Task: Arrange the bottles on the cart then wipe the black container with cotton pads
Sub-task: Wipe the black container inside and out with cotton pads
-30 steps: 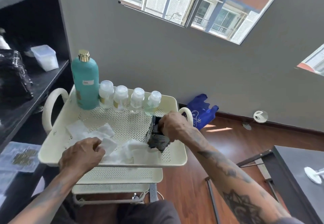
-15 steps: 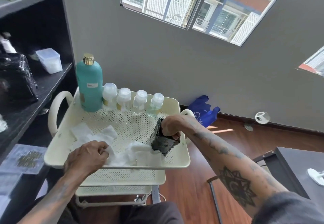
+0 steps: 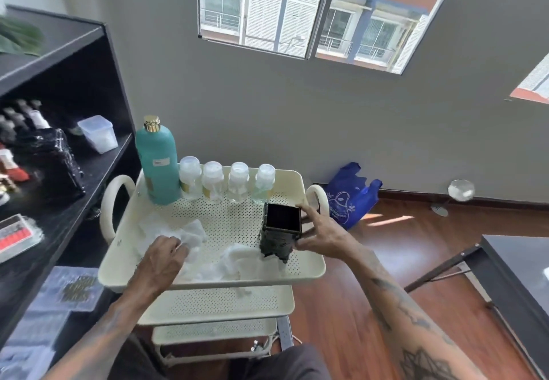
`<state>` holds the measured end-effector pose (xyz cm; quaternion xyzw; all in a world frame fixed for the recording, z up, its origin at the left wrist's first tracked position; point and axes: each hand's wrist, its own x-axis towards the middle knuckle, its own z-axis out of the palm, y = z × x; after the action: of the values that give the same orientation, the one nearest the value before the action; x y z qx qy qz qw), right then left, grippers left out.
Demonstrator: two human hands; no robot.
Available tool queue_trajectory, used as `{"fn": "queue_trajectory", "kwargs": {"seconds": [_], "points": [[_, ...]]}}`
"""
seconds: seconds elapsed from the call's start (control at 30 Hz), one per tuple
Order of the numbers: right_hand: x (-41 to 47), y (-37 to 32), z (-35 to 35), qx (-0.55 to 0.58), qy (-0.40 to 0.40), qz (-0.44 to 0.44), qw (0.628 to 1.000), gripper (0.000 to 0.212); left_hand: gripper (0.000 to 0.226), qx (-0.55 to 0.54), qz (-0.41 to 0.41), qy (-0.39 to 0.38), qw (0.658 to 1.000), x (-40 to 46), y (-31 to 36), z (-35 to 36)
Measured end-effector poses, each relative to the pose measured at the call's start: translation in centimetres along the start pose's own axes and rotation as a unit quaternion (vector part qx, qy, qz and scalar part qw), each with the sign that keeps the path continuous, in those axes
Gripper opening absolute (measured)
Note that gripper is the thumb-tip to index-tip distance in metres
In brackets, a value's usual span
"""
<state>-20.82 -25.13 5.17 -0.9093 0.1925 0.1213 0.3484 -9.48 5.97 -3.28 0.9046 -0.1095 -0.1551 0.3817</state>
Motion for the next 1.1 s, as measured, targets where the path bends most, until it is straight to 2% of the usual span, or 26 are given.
{"fn": "queue_trajectory", "kwargs": {"seconds": [0.13,0.23,0.37,0.53,0.63,0.7,0.73,0.8,0.87,0.9,0.93,1.0,1.03,1.1], "points": [[0.3,0.1,0.1,0.03,0.013,-0.019,0.999,0.091,0.007,-0.141,0.051,0.073,0.986,-0.8,3.0,-1.5],[0.8,0.1,0.5,0.042,0.009,-0.024,0.999,0.088,0.014,-0.184,0.104,0.061,0.975,-1.1,7.6,-1.5],[1.1,0.3,1.0,0.045,0.011,-0.017,0.999,0.088,0.014,-0.18,0.136,0.014,0.974,0.0,13.8,0.6],[1.0,0.1,1.1,0.03,0.017,-0.02,0.999,0.091,0.013,-0.194,0.105,-0.04,0.975,2.3,16.3,2.6],[1.1,0.3,0.9,0.036,0.018,-0.027,0.999,0.086,0.014,-0.154,0.135,-0.032,0.978,2.6,16.8,3.0],[1.1,0.4,0.8,0.043,0.02,-0.028,0.999,0.083,0.009,-0.089,0.203,0.022,0.975,2.2,17.4,3.2],[1.1,0.4,0.7,0.045,0.02,-0.029,0.998,0.082,0.008,-0.035,0.263,0.088,0.96,2.2,17.7,3.2],[1.1,0.5,0.6,0.048,0.018,-0.031,0.998,0.08,0.007,0.077,0.384,0.209,0.896,2.3,18.0,3.3],[1.2,0.6,0.6,0.051,0.017,-0.03,0.998,0.081,0.004,0.191,0.463,0.24,0.831,2.3,18.2,3.6],[1.2,0.5,0.6,0.049,0.015,-0.029,0.998,0.08,0.004,0.254,0.479,0.216,0.812,2.2,18.1,4.0],[1.2,0.5,0.7,0.048,0.013,-0.026,0.998,0.08,0.006,0.308,0.469,0.158,0.812,1.9,18.3,4.3],[1.3,0.5,0.8,0.042,0.013,-0.021,0.999,0.081,0.016,0.376,0.384,0.012,0.843,1.6,19.0,4.6],[1.4,0.5,0.7,0.039,0.013,-0.021,0.999,0.082,0.019,0.409,0.339,-0.059,0.845,1.7,19.6,4.7],[1.6,0.6,0.7,0.039,0.014,-0.021,0.999,0.084,0.018,0.477,0.316,-0.135,0.809,1.8,21.3,4.7]]}}
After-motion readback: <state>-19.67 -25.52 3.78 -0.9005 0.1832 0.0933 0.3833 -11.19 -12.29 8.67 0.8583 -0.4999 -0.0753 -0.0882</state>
